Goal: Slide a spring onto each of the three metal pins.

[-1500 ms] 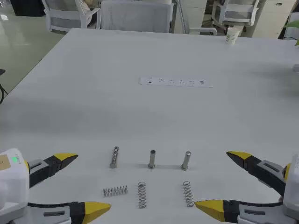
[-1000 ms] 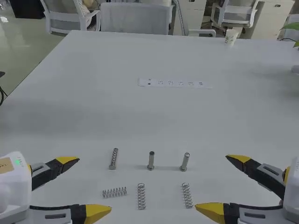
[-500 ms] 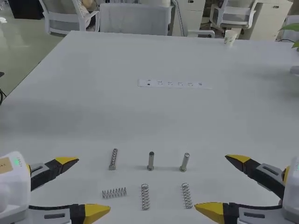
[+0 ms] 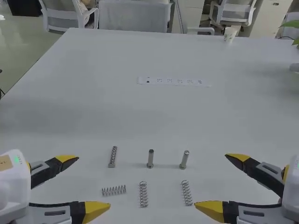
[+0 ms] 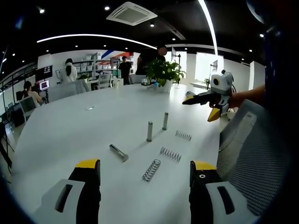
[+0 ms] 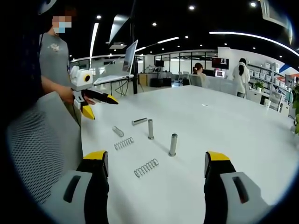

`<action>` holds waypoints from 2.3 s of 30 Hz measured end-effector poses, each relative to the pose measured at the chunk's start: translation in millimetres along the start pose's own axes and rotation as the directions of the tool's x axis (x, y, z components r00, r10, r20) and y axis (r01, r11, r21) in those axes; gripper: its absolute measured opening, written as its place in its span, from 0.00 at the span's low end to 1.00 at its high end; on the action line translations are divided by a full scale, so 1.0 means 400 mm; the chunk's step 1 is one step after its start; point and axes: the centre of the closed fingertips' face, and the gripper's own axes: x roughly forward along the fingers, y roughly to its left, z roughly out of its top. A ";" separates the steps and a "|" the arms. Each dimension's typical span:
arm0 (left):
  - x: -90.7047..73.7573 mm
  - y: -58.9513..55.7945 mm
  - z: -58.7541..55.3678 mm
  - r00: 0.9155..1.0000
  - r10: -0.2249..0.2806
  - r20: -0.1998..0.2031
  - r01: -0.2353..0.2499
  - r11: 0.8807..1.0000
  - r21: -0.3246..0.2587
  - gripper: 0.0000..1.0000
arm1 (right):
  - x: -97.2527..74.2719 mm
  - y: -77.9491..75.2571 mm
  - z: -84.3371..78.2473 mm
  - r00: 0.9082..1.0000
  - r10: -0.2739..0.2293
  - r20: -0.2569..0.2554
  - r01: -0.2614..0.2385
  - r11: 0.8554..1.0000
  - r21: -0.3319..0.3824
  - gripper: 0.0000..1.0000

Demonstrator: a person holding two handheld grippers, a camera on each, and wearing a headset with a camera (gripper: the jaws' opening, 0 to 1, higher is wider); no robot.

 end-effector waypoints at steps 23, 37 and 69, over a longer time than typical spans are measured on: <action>0.007 0.040 0.044 1.000 0.011 0.001 -0.011 1.000 0.008 0.72 | 0.001 0.005 0.015 1.000 0.002 0.011 -0.002 1.000 0.000 0.85; 0.082 0.087 0.107 1.000 -0.007 -0.029 0.009 0.998 0.057 0.67 | -0.013 0.016 0.036 0.999 -0.016 0.028 0.016 1.000 -0.011 0.84; 0.233 0.185 0.002 0.922 0.118 -0.369 -0.135 0.991 -0.021 0.27 | -0.025 0.026 0.057 0.999 -0.027 0.045 0.028 0.999 -0.020 0.83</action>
